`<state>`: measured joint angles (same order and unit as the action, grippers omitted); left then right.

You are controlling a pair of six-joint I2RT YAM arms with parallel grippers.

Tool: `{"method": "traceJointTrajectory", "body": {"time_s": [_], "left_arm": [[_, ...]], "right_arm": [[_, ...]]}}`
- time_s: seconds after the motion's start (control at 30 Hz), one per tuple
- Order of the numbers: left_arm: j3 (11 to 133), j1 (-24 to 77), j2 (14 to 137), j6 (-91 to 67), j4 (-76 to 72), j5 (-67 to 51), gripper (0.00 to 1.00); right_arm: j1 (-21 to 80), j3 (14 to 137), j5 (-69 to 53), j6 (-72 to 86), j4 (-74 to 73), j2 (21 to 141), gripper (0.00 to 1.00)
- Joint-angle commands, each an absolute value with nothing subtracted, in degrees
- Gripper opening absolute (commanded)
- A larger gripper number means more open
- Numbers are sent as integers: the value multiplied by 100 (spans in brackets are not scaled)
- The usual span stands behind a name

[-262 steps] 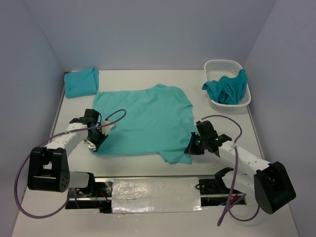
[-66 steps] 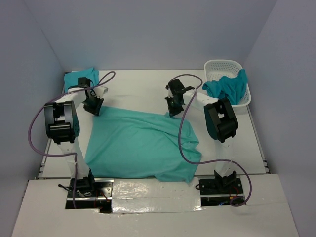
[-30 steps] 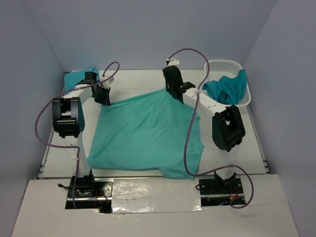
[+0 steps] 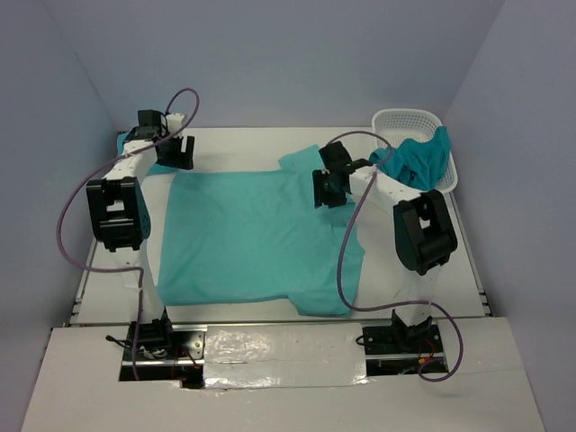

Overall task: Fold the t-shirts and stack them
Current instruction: Flatten out the tshirt

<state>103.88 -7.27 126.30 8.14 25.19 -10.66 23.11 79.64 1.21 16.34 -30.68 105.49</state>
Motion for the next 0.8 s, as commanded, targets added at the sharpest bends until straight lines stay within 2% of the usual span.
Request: {"method": "traceJointTrajectory", "body": {"time_s": [0.0,0.07,0.1,0.13,0.2,0.27,0.37,0.57,0.73,0.77], "left_arm": [[10232,-598,11243,1543,2616,-1309,87],[9688,-414,10952,1870,3039,-1178,72],[9163,-370,10934,2098,3302,-969,47],[8889,-326,10977,2153,3348,-854,34],[8571,-281,11213,2223,3436,-774,22],[8516,-273,11758,2215,3490,-739,20],[8823,-246,12409,2171,3296,-405,25],[10553,-237,13709,2048,3462,-27,27],[12240,-141,14597,2030,3594,-26,28],[12809,-132,14747,2048,3760,69,28]], "right_arm": [[2294,7927,-403,1819,-3093,10836,49],[2294,8059,-474,1880,-3155,11116,48],[2285,8129,-440,1968,-3225,11214,48],[2276,8173,-387,2030,-3269,11293,47],[2206,8261,-369,2179,-3366,11530,47],[2101,8367,-623,2443,-3393,11680,47],[1917,8525,-624,2794,-3428,11970,51],[1521,9797,-676,2971,-3944,12945,53],[1301,11212,-651,2857,-4393,13683,54],[1292,11815,-607,2830,-4508,13815,55]]}}
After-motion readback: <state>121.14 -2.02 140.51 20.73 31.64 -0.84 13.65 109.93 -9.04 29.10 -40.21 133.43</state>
